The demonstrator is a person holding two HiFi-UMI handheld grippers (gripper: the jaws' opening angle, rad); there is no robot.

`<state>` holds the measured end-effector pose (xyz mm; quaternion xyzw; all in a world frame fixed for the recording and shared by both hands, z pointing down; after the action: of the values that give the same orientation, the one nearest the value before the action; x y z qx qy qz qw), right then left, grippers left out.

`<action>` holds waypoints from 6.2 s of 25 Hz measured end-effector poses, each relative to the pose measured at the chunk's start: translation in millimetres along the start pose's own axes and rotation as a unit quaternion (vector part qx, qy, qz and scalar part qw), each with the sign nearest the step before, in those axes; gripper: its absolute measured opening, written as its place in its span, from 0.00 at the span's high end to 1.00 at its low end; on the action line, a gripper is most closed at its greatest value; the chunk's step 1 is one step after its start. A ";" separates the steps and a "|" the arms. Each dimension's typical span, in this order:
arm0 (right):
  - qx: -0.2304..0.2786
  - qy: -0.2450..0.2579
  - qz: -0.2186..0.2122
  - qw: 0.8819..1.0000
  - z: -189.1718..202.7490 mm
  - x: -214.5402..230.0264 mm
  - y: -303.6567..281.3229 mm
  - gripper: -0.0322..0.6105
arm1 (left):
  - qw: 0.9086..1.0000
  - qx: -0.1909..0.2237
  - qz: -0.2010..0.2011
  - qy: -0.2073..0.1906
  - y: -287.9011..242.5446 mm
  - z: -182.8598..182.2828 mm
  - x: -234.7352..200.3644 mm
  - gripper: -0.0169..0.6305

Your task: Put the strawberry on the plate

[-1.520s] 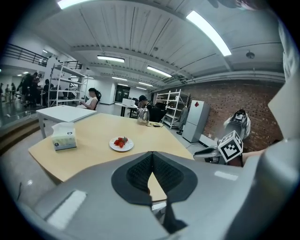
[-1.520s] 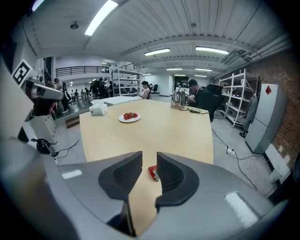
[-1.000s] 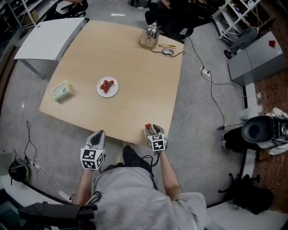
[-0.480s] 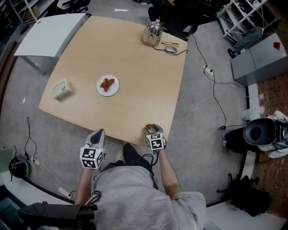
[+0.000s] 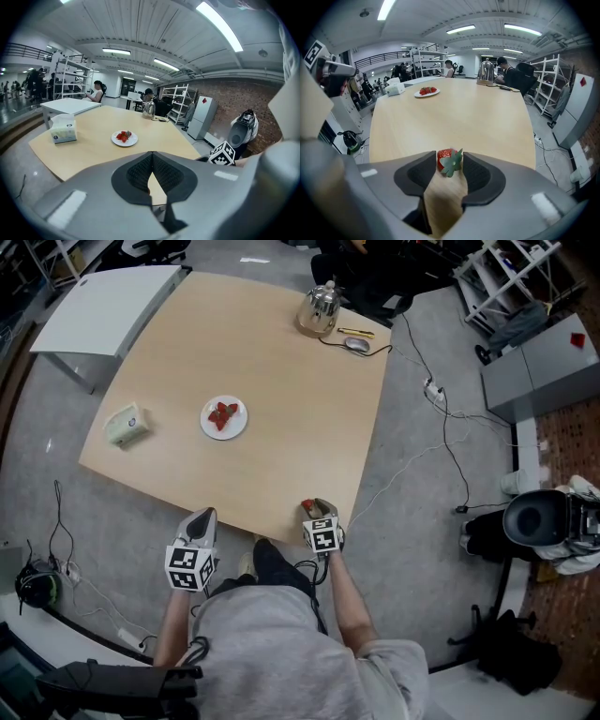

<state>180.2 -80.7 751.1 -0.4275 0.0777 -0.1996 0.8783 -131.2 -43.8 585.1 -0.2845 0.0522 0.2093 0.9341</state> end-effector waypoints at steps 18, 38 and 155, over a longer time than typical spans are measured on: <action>0.024 -0.022 -0.011 0.999 -15.0 -1.5 3.8 0.72 | 1.000 0.003 -0.006 0.006 2.0 1.3 -4.5 0.94; 0.118 0.032 -0.062 0.991 -114.1 -36.4 22.8 0.72 | 0.998 0.021 -0.049 0.034 19.5 4.9 -23.2 0.94; 0.083 0.196 -0.190 0.958 -271.0 -88.8 -164.0 0.67 | 0.966 0.036 -0.219 0.135 50.3 9.6 -60.8 0.94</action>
<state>-30.2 -329.7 707.7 -0.3127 0.1488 -0.4489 0.8238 -207.7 -22.8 580.6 -0.2807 0.1219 -0.0428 0.9510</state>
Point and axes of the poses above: the fingertips, and each gripper's own axes: y backward along the fingers, x to its right, z out of its underside, the point moved 6 cm from there along y, backward along the fingers
